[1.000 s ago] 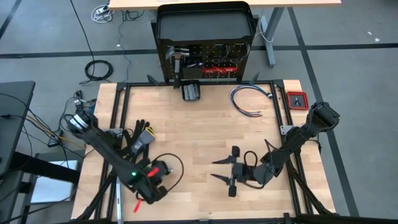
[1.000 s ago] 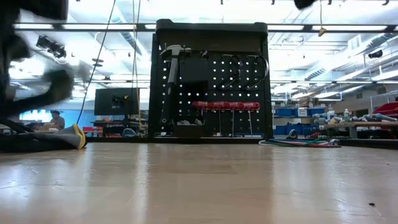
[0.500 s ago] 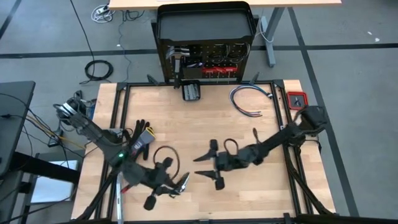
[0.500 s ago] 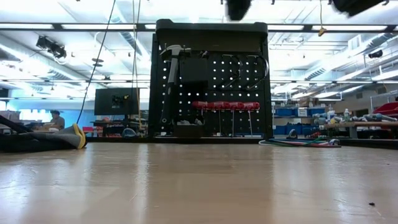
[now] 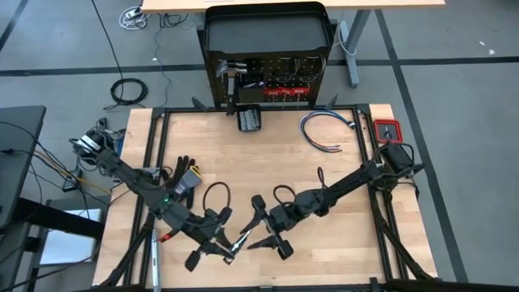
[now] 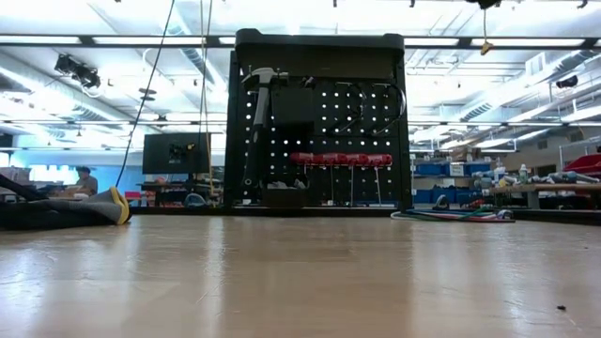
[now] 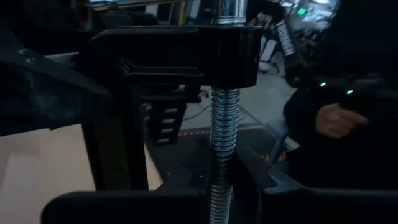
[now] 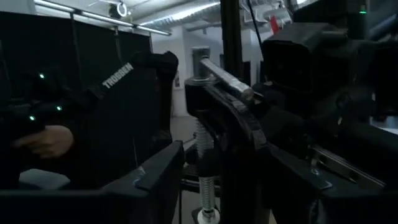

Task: Hang tools onto peg board
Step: Put the black clamp on the on the peg board

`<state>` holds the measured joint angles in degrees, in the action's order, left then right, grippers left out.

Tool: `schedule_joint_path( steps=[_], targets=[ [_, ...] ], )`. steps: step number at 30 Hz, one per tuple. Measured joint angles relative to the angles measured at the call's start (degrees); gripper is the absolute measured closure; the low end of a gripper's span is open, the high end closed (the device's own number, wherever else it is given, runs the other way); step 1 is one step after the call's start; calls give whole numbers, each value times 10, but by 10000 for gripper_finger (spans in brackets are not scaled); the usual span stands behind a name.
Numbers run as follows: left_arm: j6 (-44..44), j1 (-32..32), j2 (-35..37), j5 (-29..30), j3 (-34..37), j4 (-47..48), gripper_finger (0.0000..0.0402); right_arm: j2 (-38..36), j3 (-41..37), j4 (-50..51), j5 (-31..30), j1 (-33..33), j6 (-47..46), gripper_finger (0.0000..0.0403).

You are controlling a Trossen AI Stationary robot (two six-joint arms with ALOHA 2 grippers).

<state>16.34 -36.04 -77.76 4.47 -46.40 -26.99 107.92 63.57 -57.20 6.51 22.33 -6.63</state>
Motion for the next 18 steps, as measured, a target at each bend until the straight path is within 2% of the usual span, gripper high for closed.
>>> schedule_joint_path(
  steps=[5,11,18],
  targets=[
    [1,4,-4,-6,7,-9,364,0,2,14,2,3,-11,224],
    [-8,4,-4,-6,7,-10,364,0,2,8,4,4,-10,322],
    [-27,4,-4,13,7,-9,364,-1,2,9,11,5,-9,329]
  ],
)
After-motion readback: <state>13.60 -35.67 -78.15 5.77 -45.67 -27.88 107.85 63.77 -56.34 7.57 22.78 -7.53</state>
